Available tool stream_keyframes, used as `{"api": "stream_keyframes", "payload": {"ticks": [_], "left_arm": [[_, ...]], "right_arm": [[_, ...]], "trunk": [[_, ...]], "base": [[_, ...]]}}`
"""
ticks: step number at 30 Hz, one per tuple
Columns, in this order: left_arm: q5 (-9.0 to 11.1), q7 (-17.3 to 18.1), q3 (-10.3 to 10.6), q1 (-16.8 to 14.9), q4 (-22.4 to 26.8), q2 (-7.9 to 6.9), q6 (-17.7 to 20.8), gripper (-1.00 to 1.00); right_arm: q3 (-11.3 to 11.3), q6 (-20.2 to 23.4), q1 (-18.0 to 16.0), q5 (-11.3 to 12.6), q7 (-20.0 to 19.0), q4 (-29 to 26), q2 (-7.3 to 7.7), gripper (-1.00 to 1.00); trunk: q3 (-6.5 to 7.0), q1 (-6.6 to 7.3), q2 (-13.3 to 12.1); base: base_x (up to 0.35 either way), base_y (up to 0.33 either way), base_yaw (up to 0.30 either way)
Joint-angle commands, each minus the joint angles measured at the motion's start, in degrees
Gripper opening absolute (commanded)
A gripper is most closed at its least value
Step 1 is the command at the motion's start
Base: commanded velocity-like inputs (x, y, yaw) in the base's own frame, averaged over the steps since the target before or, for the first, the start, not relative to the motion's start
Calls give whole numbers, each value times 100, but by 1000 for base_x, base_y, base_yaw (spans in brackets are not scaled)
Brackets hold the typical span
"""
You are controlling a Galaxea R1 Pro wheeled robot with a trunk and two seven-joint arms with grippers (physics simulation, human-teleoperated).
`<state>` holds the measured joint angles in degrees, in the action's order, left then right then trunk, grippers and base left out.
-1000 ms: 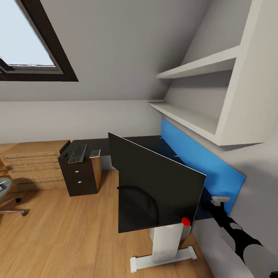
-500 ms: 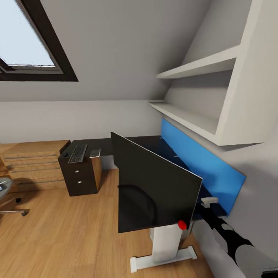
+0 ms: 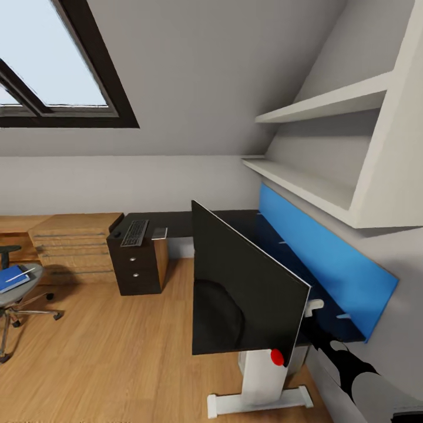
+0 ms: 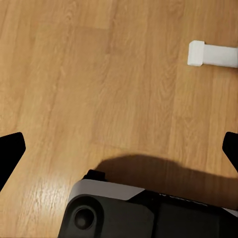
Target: In the bedroom, organize the workspace by keeping the computer under the desk, ensuring the monitor is on the desk, placing the keyboard on the desk next to the monitor, placing the mouse on the desk next to the keyboard, moving the folder from the swivel chair onto the desk next to the mouse, stacking the notebook on top of the folder with the pen on top of the notebook, and positioning the swivel chair next to the desk.
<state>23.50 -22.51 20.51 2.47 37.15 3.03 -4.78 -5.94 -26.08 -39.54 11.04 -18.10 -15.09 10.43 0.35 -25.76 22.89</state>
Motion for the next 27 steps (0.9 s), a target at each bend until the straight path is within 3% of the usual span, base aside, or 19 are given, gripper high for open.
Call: {"api": "stream_keyframes", "payload": {"ticks": [1, 27], "left_arm": [[63, -35, 32, -1, 3, -4, -30, 100], [67, -35, 32, -1, -6, -4, -32, 100]], "right_arm": [[-50, -19, -1, 56, -18, 6, 5, 100], [-48, -20, -1, 47, -22, 6, -76, 100]], "trunk": [[6, -2, 3], [171, -2, 3]], "base": [[0, 0, 194], [0, 0, 195]]}}
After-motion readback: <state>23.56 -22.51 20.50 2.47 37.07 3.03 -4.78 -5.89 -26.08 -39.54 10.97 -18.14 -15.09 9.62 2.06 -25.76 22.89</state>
